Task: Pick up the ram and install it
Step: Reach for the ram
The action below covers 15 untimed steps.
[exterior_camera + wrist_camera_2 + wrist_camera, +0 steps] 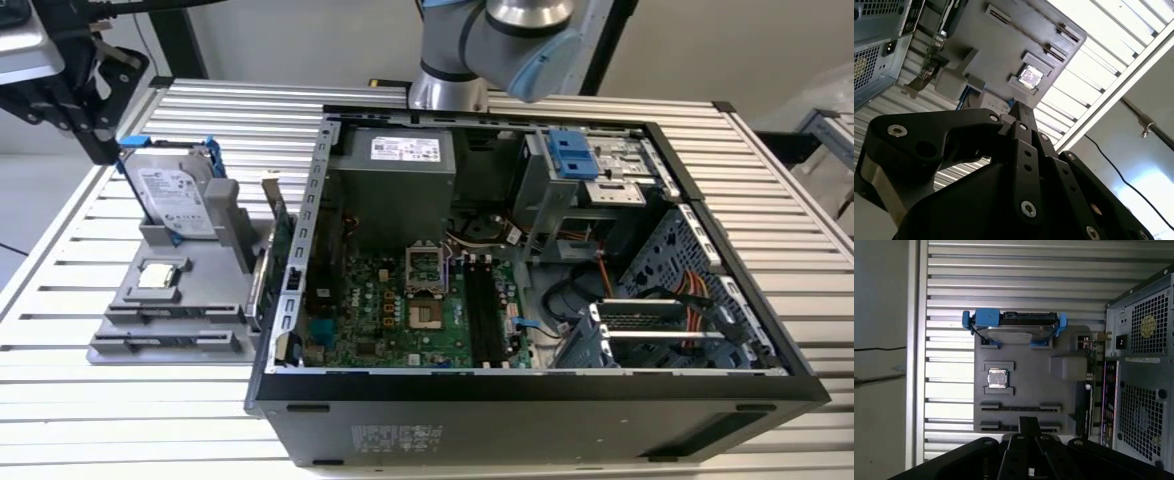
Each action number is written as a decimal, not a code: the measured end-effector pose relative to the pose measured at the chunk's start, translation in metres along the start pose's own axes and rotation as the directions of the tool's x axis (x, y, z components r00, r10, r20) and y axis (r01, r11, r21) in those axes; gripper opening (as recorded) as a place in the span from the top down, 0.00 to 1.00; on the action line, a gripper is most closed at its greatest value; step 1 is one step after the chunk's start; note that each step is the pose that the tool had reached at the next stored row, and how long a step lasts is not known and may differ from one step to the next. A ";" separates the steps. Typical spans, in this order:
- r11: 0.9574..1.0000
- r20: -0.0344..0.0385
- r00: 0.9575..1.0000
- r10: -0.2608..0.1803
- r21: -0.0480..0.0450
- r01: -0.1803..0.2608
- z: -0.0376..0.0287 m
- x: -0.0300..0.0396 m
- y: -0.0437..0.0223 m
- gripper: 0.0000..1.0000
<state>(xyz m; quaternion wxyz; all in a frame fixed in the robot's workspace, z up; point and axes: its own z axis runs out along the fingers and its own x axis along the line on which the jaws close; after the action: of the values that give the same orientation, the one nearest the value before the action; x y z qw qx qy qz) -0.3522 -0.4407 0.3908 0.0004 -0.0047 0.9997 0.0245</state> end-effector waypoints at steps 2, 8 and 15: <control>1.000 -0.001 1.000 0.000 0.000 0.000 -0.0001 -0.0008 -0.0033 1.00; 1.000 -0.002 1.000 -0.006 0.000 0.006 -0.0005 -0.0017 -0.0111 1.00; 1.000 -0.002 1.000 -0.008 0.000 0.008 -0.0010 -0.0018 -0.0226 1.00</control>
<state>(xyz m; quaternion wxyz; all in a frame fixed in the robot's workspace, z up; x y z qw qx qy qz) -0.3502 -0.4633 0.3907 -0.0006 -0.0089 0.9997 0.0245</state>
